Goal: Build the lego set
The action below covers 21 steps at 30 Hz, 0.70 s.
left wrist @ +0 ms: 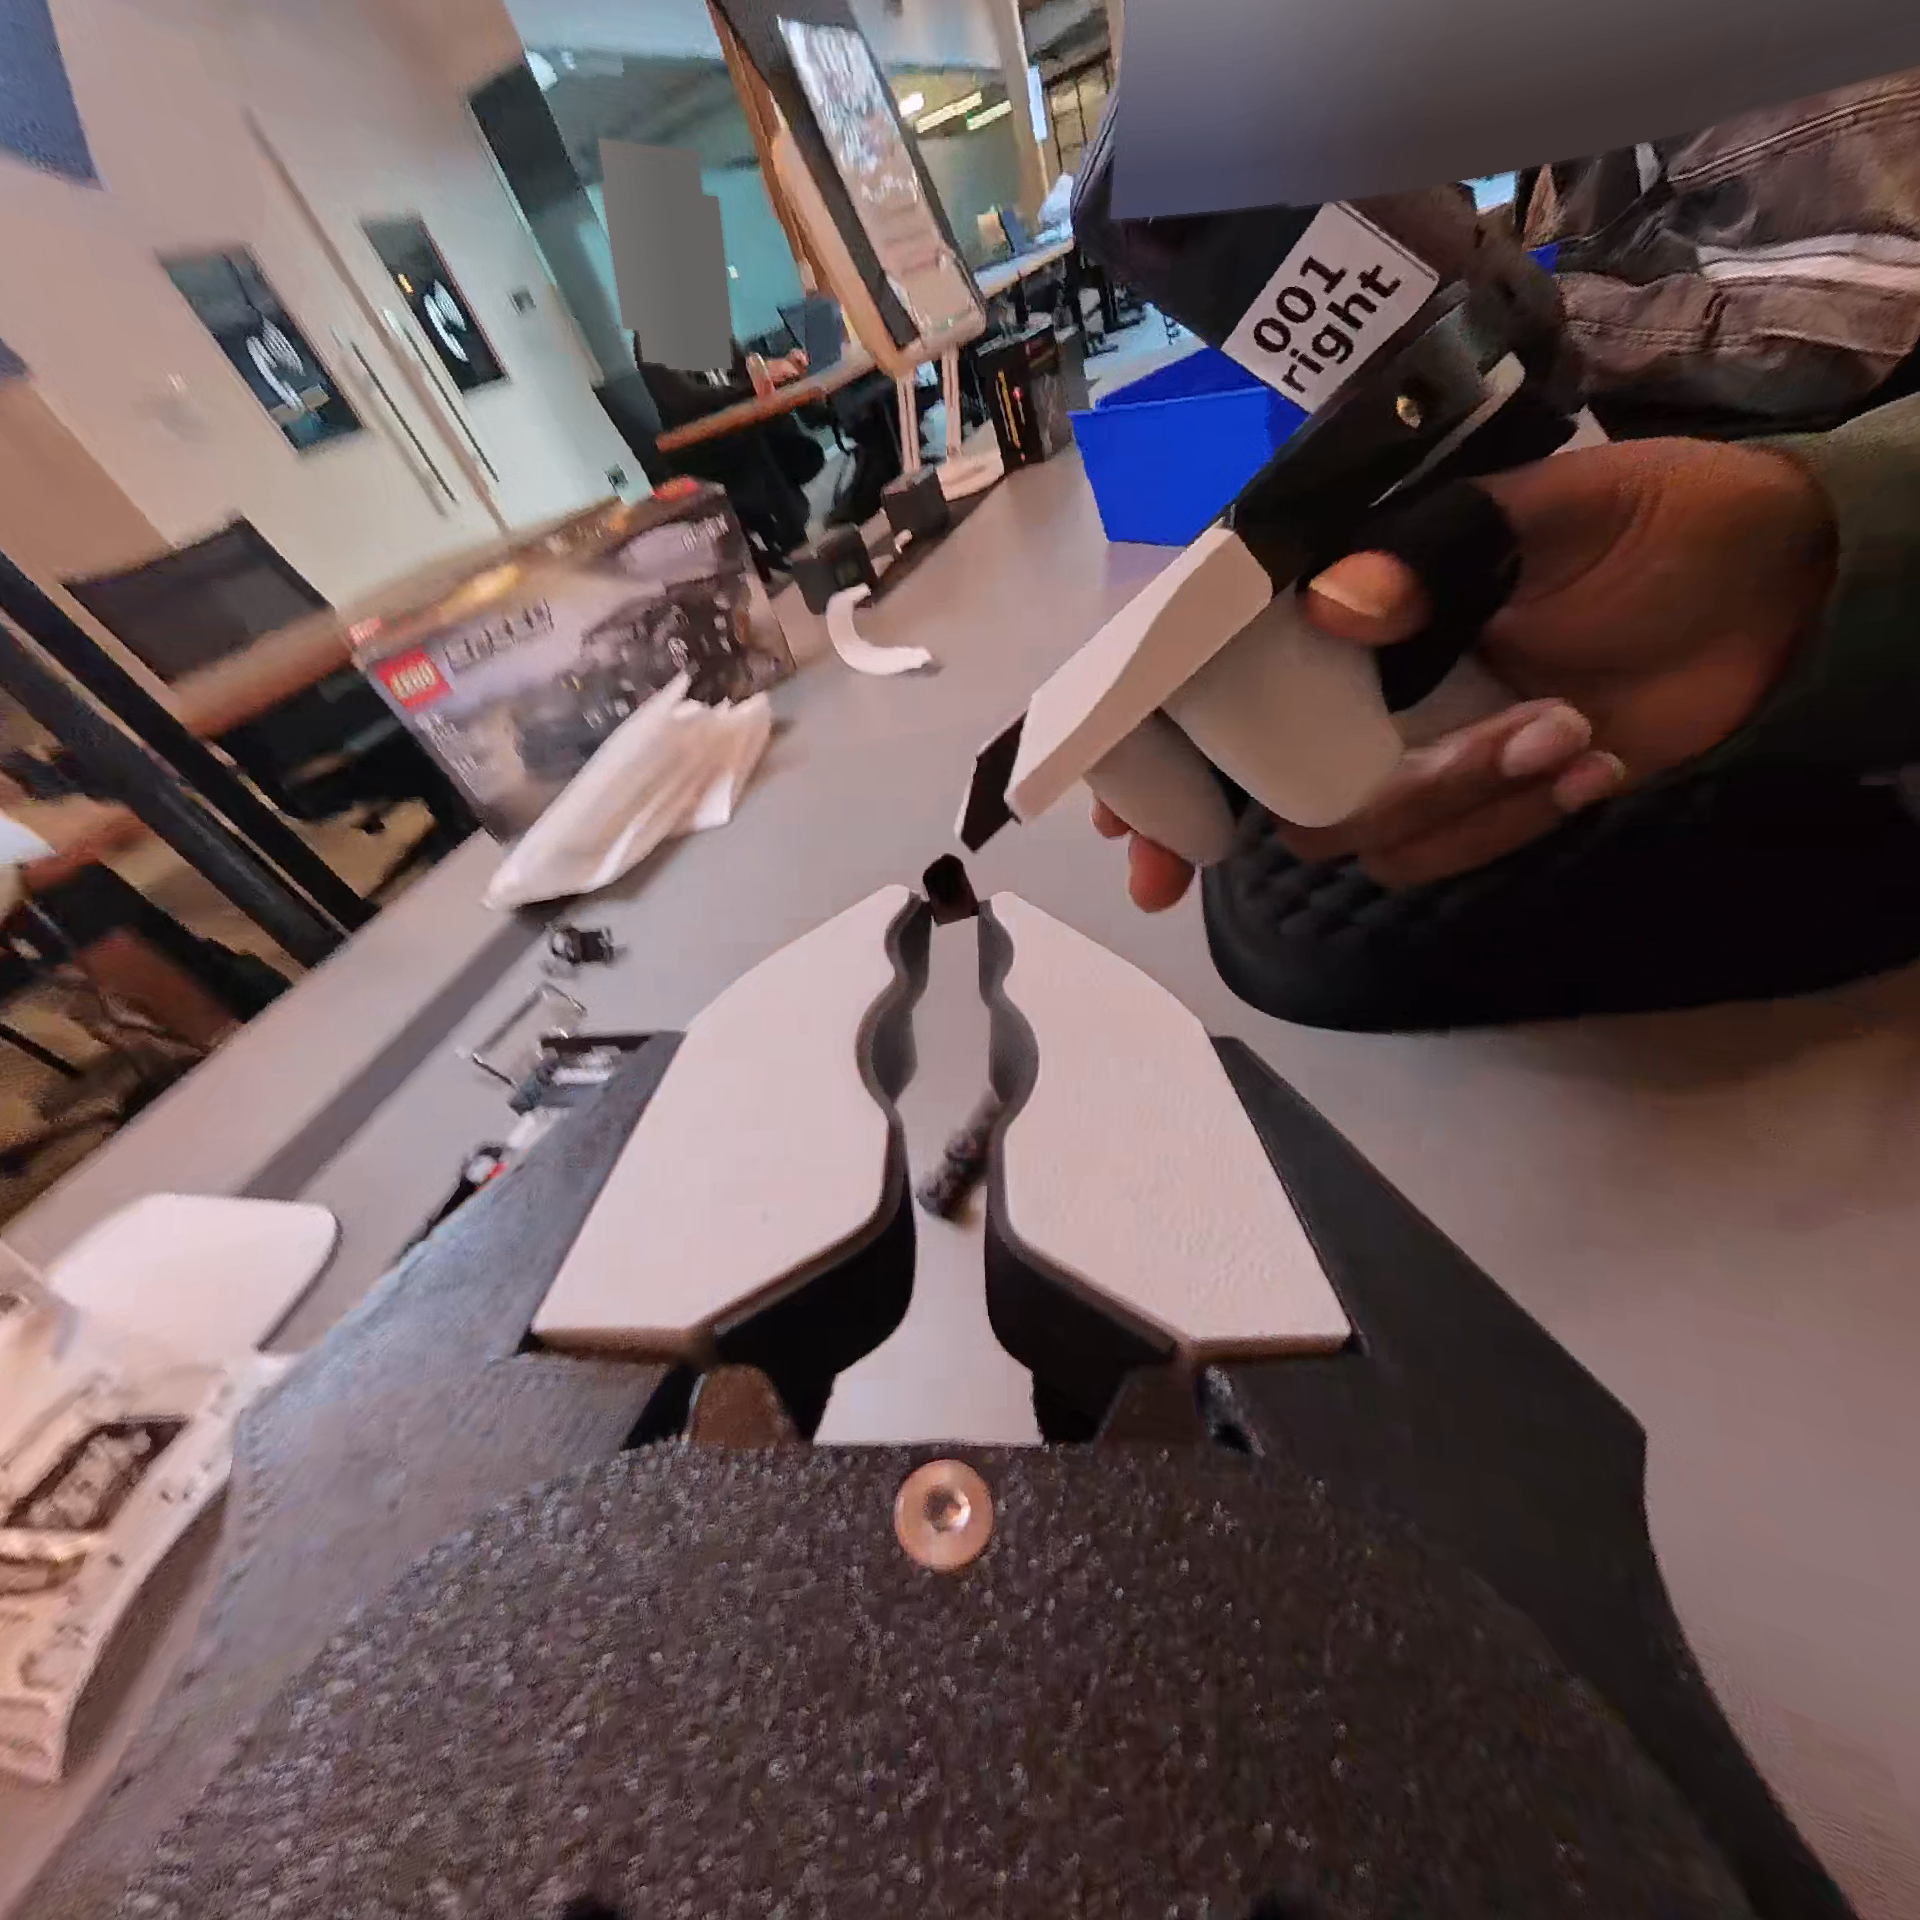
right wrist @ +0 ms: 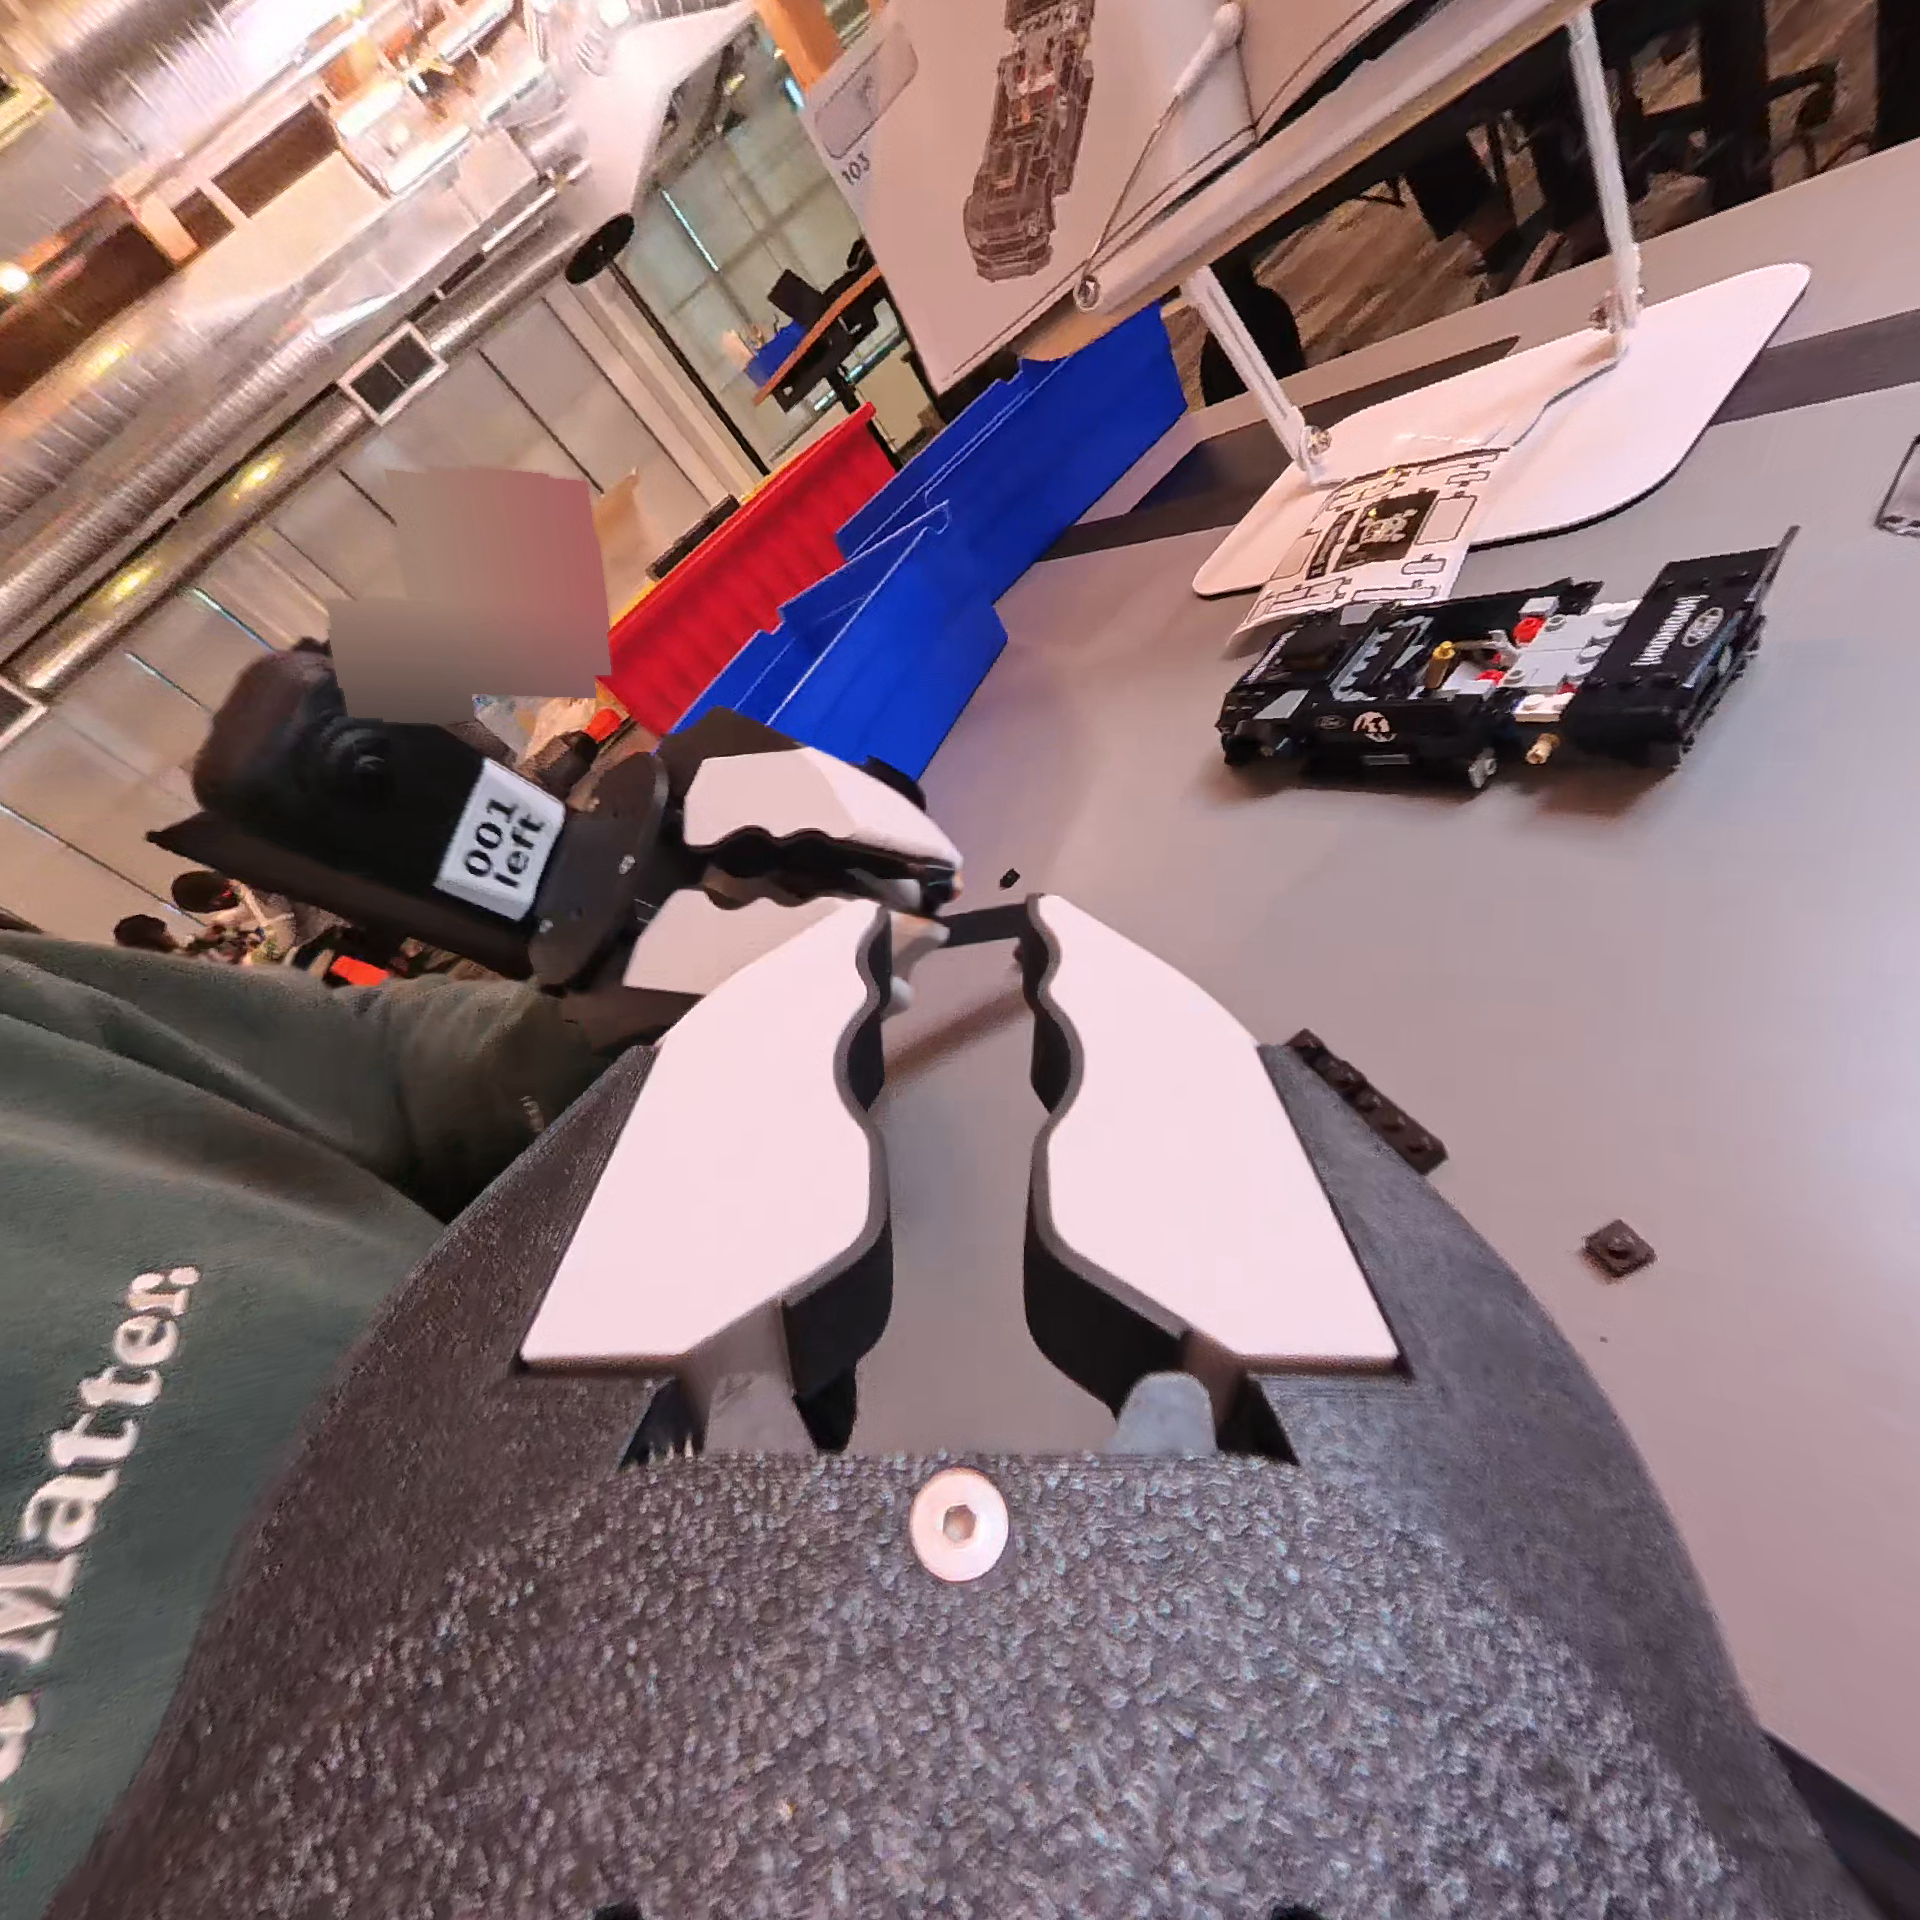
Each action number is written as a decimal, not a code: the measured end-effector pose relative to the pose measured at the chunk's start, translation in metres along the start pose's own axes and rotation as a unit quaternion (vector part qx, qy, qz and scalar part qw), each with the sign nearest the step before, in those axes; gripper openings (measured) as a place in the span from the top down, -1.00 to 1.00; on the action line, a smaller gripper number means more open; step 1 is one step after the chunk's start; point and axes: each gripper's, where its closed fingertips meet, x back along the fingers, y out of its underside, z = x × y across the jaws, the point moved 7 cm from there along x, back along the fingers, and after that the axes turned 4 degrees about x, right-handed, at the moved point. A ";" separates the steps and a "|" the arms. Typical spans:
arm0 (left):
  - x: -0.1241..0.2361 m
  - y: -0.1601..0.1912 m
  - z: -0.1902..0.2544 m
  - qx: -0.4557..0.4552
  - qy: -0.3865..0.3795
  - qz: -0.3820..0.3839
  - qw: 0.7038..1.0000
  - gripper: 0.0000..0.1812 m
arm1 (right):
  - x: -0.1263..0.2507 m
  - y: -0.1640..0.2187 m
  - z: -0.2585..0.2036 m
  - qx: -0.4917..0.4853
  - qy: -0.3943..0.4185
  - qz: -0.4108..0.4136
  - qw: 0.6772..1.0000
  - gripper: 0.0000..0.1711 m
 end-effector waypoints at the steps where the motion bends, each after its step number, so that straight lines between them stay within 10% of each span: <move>1: -0.004 -0.001 0.001 -0.016 -0.003 0.010 1.000 0.90 | 0.001 -0.001 -0.002 -0.001 -0.002 0.000 1.000 0.73; 21: -0.034 0.003 0.004 -0.079 0.011 0.029 0.996 0.90 | 0.009 -0.004 0.015 0.026 0.022 -0.021 0.999 0.93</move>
